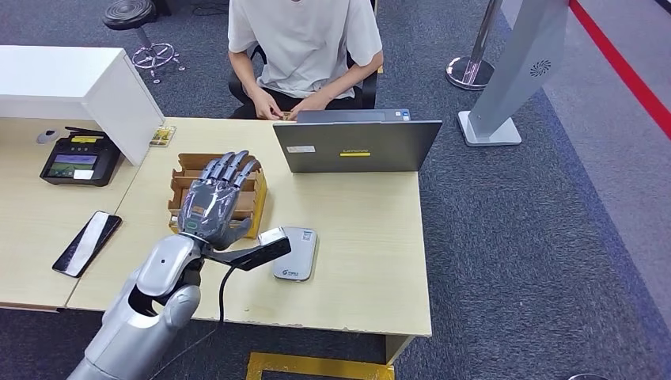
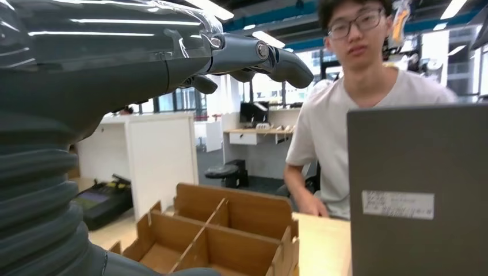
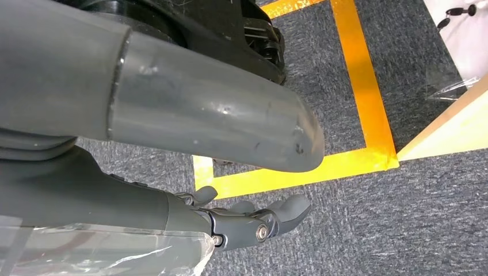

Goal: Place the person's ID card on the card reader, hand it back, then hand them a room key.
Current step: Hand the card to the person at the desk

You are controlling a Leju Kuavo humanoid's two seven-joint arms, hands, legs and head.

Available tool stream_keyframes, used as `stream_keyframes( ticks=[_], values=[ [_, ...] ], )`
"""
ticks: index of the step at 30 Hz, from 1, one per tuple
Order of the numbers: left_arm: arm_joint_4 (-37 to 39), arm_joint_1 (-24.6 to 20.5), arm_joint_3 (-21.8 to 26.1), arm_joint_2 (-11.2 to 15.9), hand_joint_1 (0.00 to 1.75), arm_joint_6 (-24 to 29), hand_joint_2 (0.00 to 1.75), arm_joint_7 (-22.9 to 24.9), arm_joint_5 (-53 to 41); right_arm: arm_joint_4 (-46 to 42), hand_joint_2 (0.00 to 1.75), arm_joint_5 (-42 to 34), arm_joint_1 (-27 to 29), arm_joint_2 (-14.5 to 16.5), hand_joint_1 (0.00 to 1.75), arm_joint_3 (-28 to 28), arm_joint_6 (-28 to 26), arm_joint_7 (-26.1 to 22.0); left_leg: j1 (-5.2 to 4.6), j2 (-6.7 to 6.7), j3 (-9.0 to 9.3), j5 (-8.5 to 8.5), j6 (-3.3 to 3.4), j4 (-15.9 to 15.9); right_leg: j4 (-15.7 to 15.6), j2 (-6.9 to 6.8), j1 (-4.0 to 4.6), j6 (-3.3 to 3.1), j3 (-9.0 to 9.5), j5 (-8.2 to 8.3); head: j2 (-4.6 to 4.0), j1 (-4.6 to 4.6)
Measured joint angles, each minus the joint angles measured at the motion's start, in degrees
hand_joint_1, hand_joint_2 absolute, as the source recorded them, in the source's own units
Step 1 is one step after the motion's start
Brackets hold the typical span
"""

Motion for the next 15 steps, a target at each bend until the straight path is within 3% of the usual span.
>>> stream_keyframes(
  ticks=[15],
  values=[
    [3.0, 5.5, 0.3, 2.8, 0.0, -0.9, 1.75, 1.7, 1.4, 0.0, 0.0, 1.7, 0.0, -0.2, 0.0, -0.9, 0.2, 0.1, 0.0, -0.01, -0.01, 0.0, 0.0, 0.0, 0.0, -0.01, 0.0, 0.0, 0.01, 0.0, 0.0, -0.01]
  ],
)
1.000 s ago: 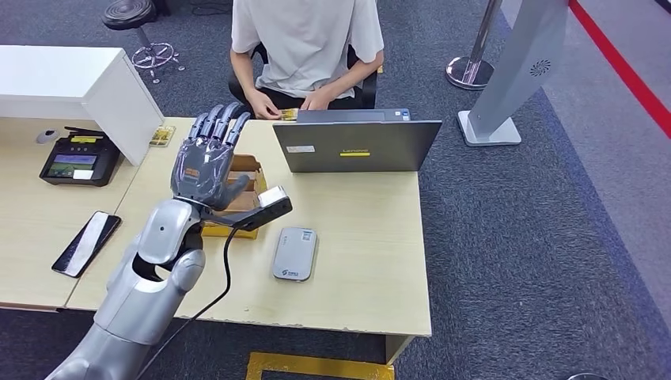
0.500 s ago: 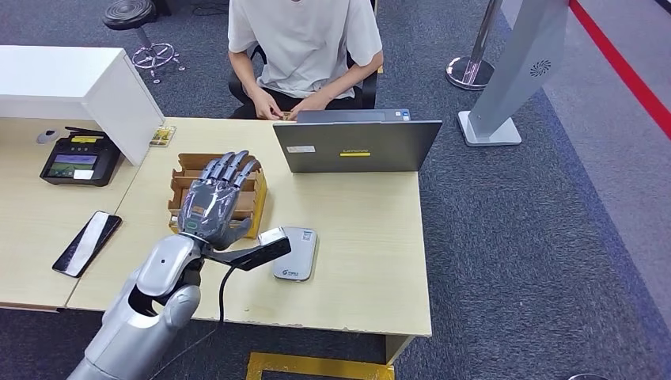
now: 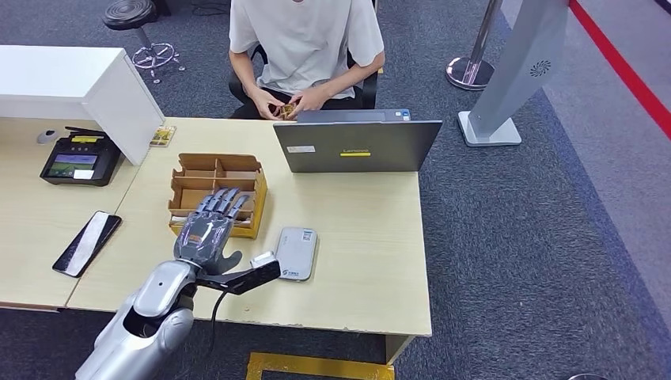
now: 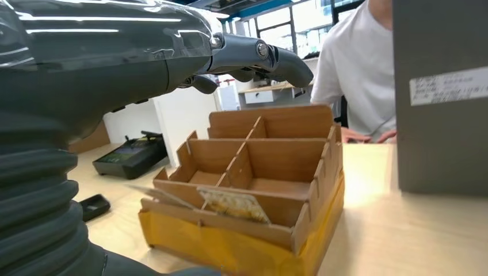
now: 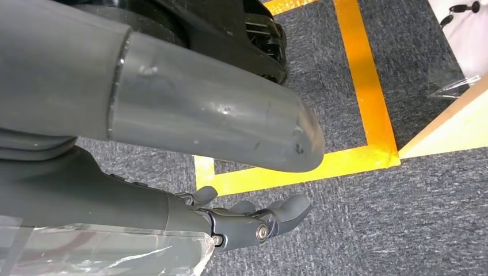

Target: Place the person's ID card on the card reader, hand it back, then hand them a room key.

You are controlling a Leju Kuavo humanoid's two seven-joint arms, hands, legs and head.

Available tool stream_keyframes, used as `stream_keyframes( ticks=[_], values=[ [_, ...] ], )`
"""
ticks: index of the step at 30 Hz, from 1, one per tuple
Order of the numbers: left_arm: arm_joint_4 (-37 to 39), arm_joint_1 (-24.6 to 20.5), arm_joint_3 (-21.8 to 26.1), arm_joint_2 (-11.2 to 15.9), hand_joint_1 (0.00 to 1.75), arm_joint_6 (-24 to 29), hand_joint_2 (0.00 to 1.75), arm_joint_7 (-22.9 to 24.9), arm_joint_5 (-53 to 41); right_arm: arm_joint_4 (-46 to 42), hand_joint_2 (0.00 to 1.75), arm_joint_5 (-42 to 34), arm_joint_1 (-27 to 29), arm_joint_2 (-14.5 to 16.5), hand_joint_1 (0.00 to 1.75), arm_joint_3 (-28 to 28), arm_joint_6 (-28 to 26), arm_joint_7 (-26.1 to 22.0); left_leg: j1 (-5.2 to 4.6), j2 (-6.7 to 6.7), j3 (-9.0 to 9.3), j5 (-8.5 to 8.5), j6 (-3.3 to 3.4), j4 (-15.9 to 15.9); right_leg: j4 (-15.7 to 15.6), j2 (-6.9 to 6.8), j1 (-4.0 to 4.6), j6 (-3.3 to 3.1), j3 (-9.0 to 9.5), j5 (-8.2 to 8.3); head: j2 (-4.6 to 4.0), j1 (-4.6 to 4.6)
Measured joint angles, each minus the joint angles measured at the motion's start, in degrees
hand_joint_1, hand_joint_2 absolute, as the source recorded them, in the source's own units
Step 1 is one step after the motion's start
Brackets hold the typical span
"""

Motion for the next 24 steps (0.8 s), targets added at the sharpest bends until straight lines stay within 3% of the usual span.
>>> stream_keyframes(
  ticks=[24],
  values=[
    [5.5, -2.1, 3.6, -2.1, 0.0, 5.1, 1.75, 1.5, -6.1, 0.0, 0.0, 3.1, -0.4, 0.0, 0.0, -0.2, 0.3, 0.6, 0.0, -0.02, 0.01, 0.0, 0.0, 0.0, 0.0, -0.02, 0.0, 0.0, 0.0, 0.0, 0.0, 0.0]
  ],
)
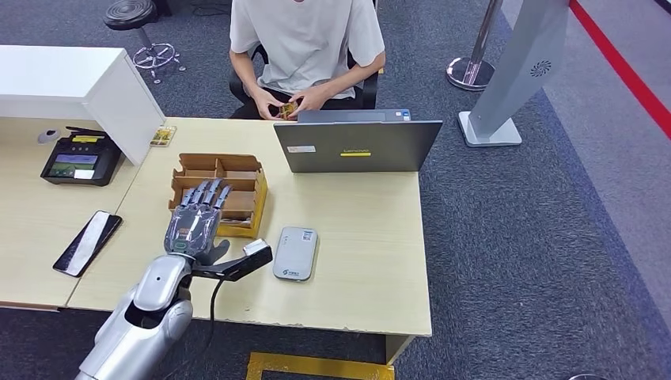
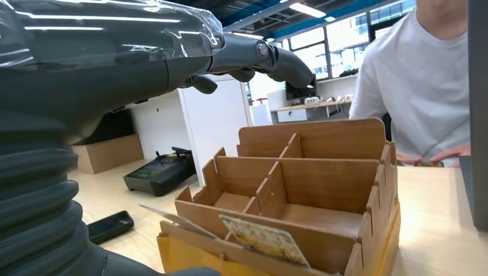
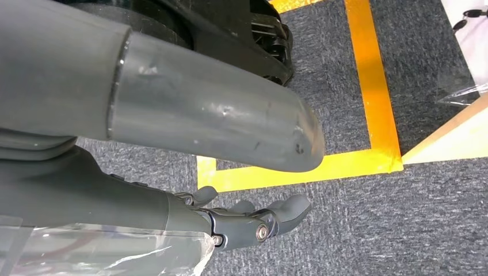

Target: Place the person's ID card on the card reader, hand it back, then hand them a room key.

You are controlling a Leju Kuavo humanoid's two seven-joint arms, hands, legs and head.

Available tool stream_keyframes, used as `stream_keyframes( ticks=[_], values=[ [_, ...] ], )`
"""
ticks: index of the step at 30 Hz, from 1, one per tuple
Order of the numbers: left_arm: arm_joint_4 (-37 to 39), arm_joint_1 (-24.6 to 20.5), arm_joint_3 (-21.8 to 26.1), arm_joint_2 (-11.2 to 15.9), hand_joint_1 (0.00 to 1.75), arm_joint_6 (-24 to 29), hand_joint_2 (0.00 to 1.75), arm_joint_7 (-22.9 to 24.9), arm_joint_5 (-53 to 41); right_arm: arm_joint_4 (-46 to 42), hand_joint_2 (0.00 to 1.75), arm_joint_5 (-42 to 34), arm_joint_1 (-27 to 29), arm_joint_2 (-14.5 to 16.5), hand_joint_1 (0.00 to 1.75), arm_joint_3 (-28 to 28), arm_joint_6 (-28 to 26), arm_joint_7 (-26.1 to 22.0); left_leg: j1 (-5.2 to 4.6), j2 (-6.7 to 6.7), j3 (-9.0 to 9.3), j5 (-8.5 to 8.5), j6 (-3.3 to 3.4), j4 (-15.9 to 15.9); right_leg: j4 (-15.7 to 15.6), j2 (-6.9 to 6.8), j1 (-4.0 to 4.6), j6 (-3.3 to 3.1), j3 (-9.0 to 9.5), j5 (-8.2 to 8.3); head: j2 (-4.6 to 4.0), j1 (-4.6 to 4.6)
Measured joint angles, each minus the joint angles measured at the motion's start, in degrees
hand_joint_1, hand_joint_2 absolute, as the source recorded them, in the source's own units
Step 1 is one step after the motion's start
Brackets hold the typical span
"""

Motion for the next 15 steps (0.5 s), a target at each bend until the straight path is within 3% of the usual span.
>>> stream_keyframes(
  ticks=[15],
  values=[
    [3.4, -3.4, 0.0, -1.5, 0.0, 0.3, 1.75, 0.1, -1.0, 0.0, 0.0, 0.5, -0.3, 0.0, 0.0, 0.0, 0.1, 0.1, 0.0, 0.01, 0.0, 0.01, -0.01, 0.0, 0.0, 0.01, 0.0, 0.0, 0.0, 0.01, 0.0, -0.01]
  ],
)
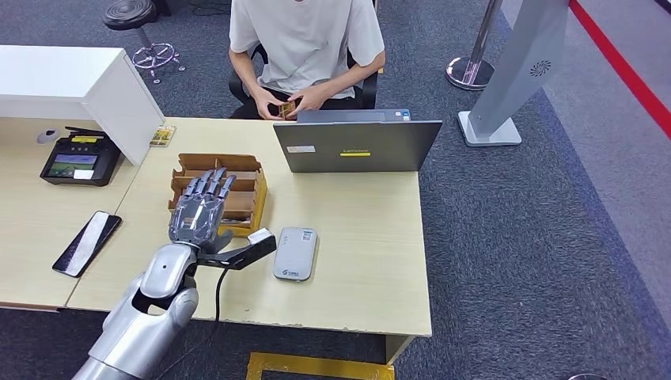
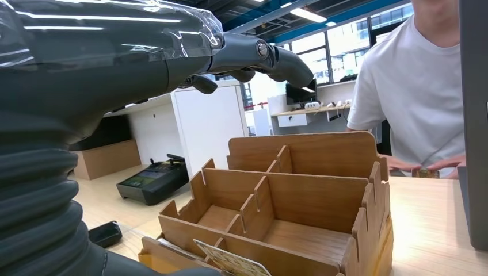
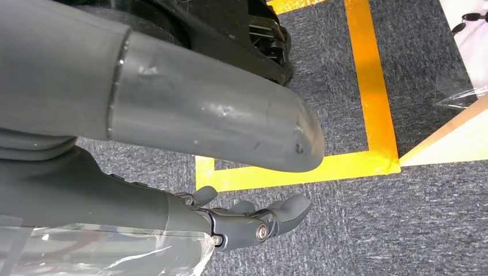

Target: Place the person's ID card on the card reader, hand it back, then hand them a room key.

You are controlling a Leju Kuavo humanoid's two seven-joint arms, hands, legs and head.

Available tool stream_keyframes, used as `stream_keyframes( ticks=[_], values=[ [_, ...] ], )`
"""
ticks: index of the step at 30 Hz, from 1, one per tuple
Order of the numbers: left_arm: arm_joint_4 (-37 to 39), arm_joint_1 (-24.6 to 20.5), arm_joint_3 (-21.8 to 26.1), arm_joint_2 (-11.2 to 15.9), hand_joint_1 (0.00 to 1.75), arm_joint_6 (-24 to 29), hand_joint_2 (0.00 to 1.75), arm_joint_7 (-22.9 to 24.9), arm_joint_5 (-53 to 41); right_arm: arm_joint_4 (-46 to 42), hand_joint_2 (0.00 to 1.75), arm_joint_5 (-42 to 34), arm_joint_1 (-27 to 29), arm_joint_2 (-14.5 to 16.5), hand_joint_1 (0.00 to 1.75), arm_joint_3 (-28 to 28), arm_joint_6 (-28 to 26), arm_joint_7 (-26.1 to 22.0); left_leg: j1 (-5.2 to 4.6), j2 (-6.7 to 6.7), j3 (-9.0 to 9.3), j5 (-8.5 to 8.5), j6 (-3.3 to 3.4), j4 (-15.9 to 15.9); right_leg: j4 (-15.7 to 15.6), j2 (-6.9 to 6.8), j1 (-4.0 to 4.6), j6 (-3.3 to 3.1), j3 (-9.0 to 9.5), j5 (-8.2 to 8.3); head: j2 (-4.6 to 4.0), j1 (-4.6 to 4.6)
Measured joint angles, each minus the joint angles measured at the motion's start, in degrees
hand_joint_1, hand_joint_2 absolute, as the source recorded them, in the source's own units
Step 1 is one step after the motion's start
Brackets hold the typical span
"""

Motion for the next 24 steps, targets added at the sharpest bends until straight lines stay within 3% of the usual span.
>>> stream_keyframes(
  ticks=[24],
  values=[
    [2.3, -1.6, 0.0, -0.8, 0.0, 0.1, 1.75, 0.4, -0.3, 0.0, 0.0, 0.2, -0.2, 0.0, 0.0, 0.0, 0.0, 0.2, 0.0, 0.0, 0.0, 0.0, 0.0, 0.0, 0.0, 0.0, 0.0, 0.0, 0.0, 0.0, 0.0, 0.0]
  ],
)
